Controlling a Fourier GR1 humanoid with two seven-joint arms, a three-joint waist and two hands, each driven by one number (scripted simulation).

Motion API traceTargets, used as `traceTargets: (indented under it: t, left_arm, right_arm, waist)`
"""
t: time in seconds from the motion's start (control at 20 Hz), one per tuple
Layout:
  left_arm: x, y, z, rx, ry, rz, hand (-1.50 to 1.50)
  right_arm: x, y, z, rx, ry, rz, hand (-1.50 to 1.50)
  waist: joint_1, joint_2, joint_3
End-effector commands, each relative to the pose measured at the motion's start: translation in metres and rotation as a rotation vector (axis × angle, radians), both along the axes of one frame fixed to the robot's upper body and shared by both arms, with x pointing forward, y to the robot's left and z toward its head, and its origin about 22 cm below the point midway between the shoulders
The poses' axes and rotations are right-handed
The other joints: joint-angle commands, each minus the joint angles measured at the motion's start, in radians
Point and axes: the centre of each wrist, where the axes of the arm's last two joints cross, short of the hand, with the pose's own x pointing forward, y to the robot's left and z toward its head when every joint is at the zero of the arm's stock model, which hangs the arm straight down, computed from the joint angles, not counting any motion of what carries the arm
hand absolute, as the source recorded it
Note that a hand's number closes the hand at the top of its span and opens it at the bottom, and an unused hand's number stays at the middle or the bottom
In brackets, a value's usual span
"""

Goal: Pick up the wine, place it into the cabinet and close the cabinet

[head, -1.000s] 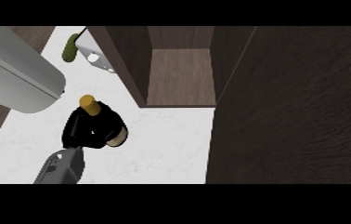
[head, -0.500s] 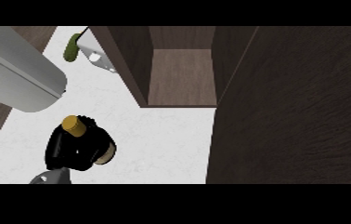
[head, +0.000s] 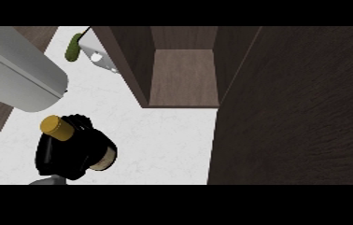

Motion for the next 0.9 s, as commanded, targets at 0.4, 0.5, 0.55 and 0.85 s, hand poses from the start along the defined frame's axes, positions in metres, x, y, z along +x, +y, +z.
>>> traceTargets:
  t: [0.4, 0.5, 0.55, 0.85]
  left_arm:
    - [-0.014, -0.073, 0.099, -0.039, -0.002, -0.111, 1.50]
    - [0.010, -0.079, 0.126, -0.018, -0.002, -0.137, 1.50]
    - [-0.006, -0.081, 0.115, -0.009, -0.001, -0.120, 1.50]
    - [-0.002, -0.135, 0.140, -0.056, 0.016, -0.202, 1.50]
  right_arm:
    - [-0.015, -0.008, 0.010, 0.050, -0.034, 0.043, -1.50]
    - [-0.020, -0.008, 0.008, 0.049, -0.016, 0.042, -1.50]
    - [-0.025, -0.006, 0.010, 0.060, -0.034, 0.044, -1.50]
    - [-0.007, -0.006, 0.005, 0.062, -0.031, 0.055, -1.50]
  waist:
    - [-0.002, 0.000, 0.000]
    - [-0.013, 0.001, 0.001]
    - [-0.007, 0.001, 0.000]
    - [-0.008, 0.002, 0.000]
